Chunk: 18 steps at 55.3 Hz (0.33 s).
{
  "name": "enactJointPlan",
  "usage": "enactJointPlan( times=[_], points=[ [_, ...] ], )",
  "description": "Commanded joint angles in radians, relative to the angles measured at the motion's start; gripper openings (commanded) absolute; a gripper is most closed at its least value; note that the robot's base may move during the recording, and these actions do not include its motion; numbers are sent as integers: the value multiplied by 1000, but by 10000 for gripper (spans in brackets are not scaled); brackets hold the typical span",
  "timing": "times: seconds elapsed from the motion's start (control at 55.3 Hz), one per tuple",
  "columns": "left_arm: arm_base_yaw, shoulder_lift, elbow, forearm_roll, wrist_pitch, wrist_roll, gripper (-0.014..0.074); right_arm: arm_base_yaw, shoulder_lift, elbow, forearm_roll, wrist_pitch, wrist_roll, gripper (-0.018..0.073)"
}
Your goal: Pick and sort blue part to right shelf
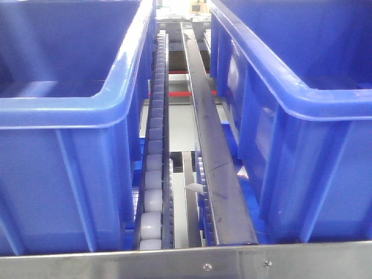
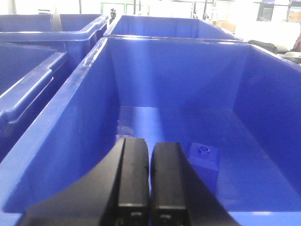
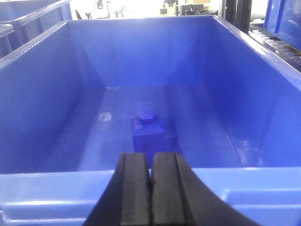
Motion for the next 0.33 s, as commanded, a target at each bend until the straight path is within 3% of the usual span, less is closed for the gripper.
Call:
enactJointPlan(
  times=[0.0,0.307],
  points=[
    [1,-24,30,-8,-88,-1,124,-4,-18,-6,-1,-86,-1,45],
    [1,-24,30,-8,-88,-1,124,-4,-18,-6,-1,-86,-1,45]
  ],
)
